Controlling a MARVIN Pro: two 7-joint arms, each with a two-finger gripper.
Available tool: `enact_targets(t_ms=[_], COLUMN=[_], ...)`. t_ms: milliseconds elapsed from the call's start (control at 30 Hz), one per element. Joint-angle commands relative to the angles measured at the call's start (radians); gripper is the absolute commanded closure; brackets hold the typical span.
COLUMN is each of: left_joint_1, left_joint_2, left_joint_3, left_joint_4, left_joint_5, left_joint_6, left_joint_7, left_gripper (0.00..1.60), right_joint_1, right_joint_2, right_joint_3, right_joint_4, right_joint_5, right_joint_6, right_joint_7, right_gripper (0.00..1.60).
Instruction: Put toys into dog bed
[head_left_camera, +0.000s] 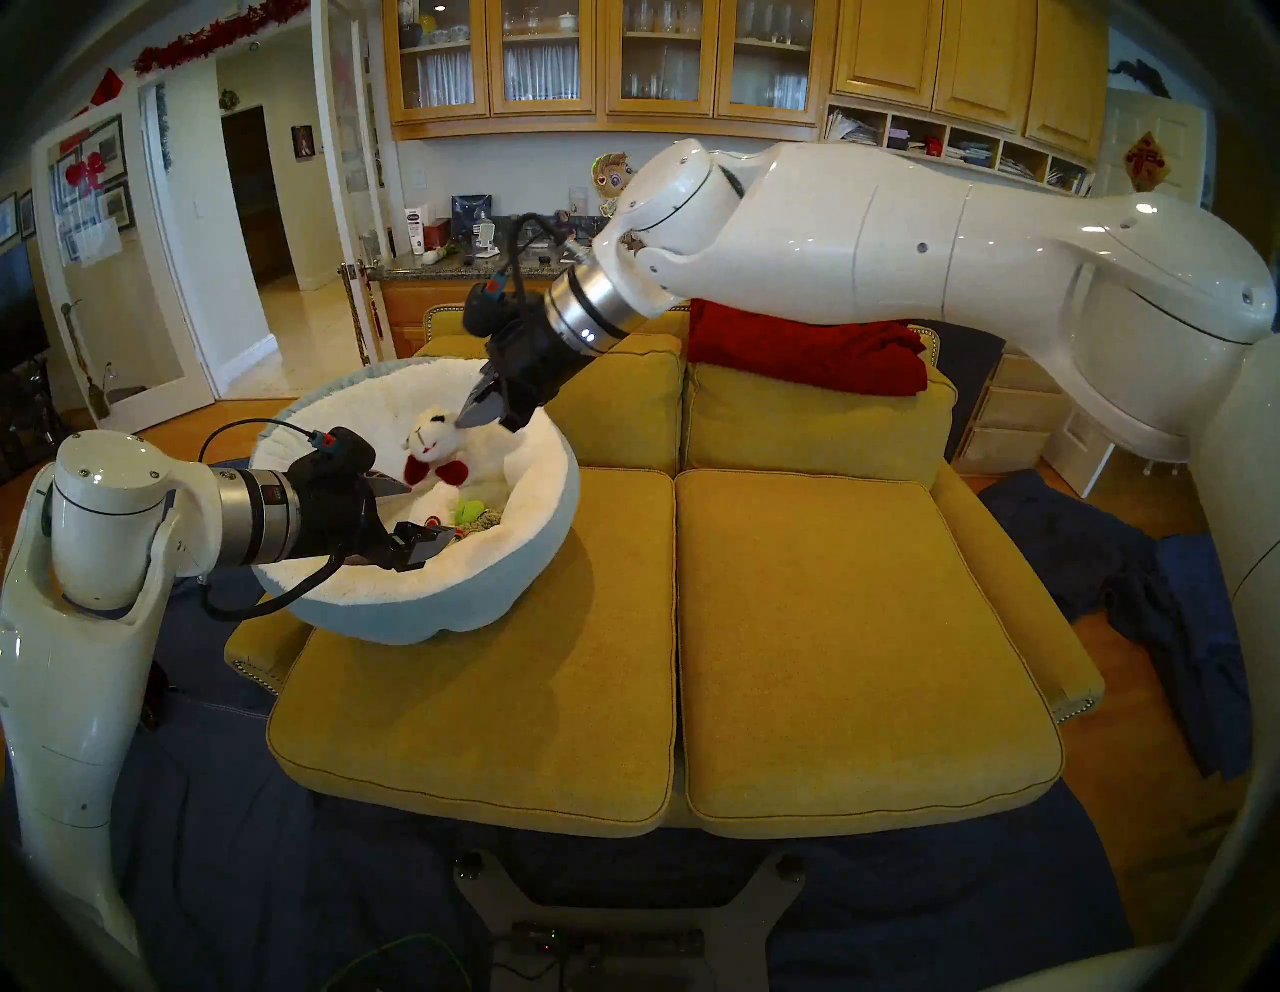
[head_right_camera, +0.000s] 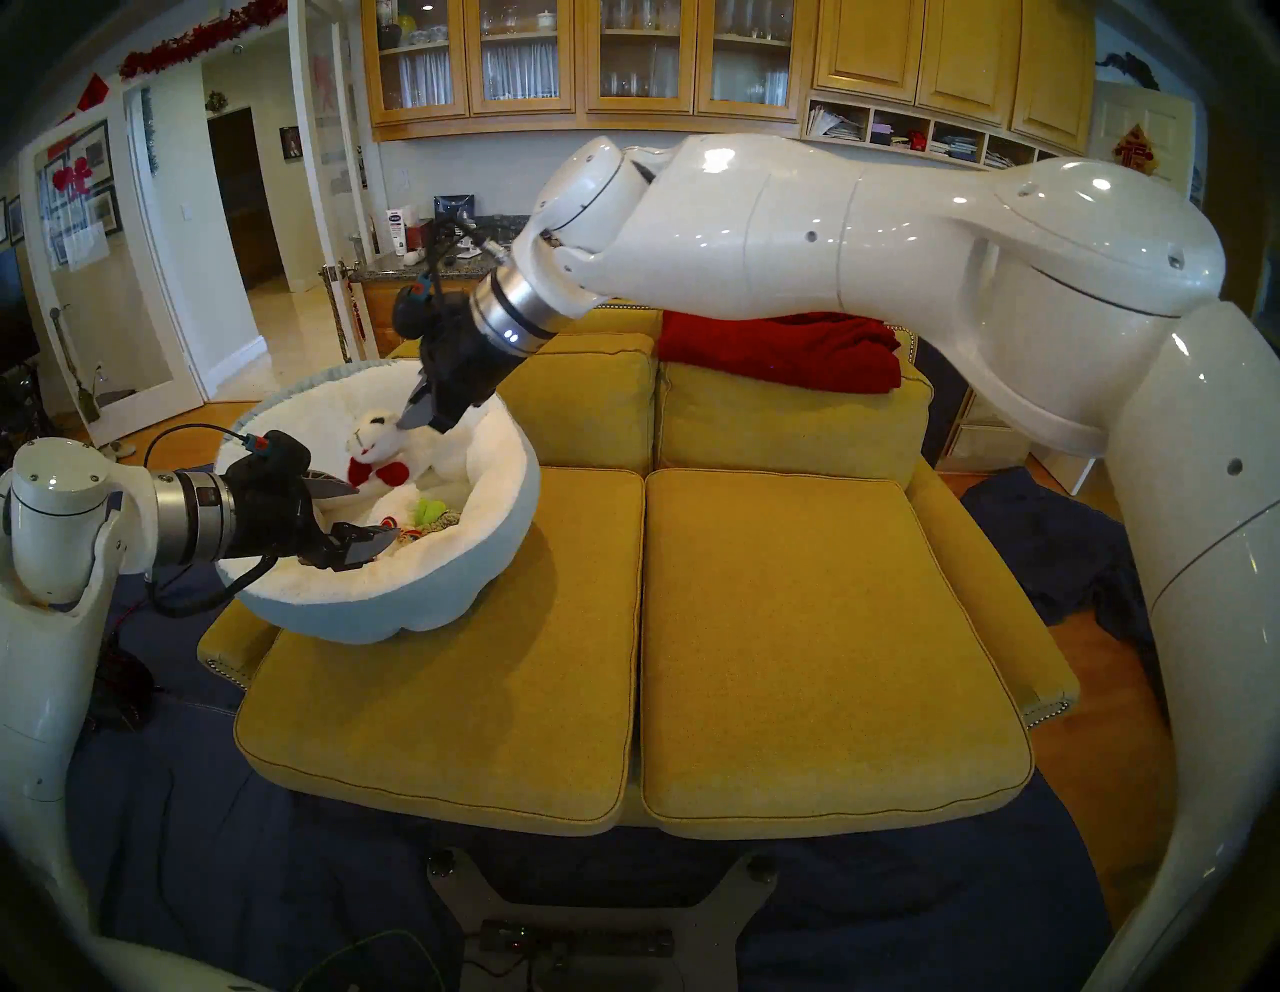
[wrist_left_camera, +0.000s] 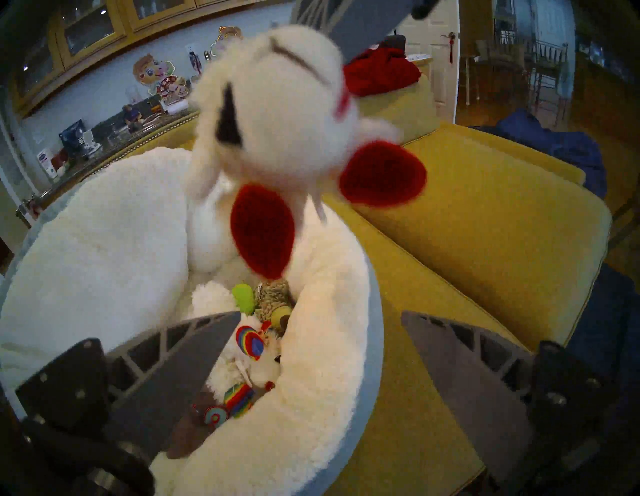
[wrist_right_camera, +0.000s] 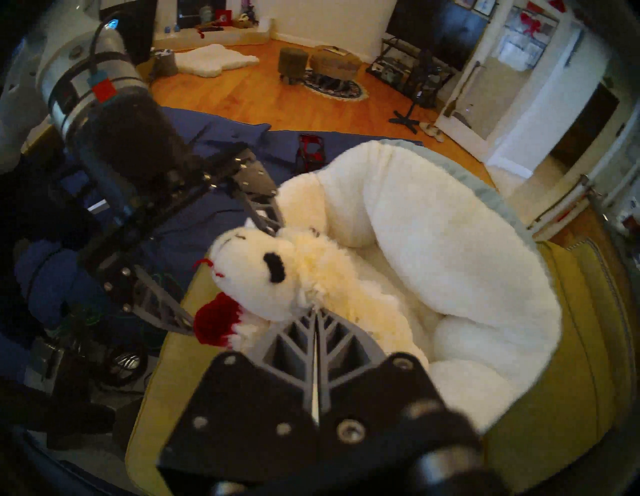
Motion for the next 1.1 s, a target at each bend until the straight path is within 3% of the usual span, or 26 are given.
enact_targets(t_ms=[0,333,1067], left_joint_1=[-0.019,-0.018,-0.016], left_joint_2=[0.001,0.000,0.002], left_joint_3=[-0.019,-0.021,-0.019], left_joint_4=[-0.015,-0.016,-0.015], left_joint_5=[-0.001,-0.001,-0.003], left_joint_6=[-0.011,-0.014,-0.014], left_joint_7=[0.004,0.004,0.008], left_gripper=[0.00,0.00,0.00], right_joint_1=[0.019,-0.046,-0.145], right_joint_2=[0.040,-0.078,-0.355], right_joint_3=[0.026,0.016,0.013], right_joint_4=[0.074,0.255,0.593], right_joint_5=[0.004,0.002,-0.003], right_joint_6=[-0.046,-0.099,-0.120], right_joint_7=[0.013,0.049,0.097], right_gripper=[1.60,1.60,1.60])
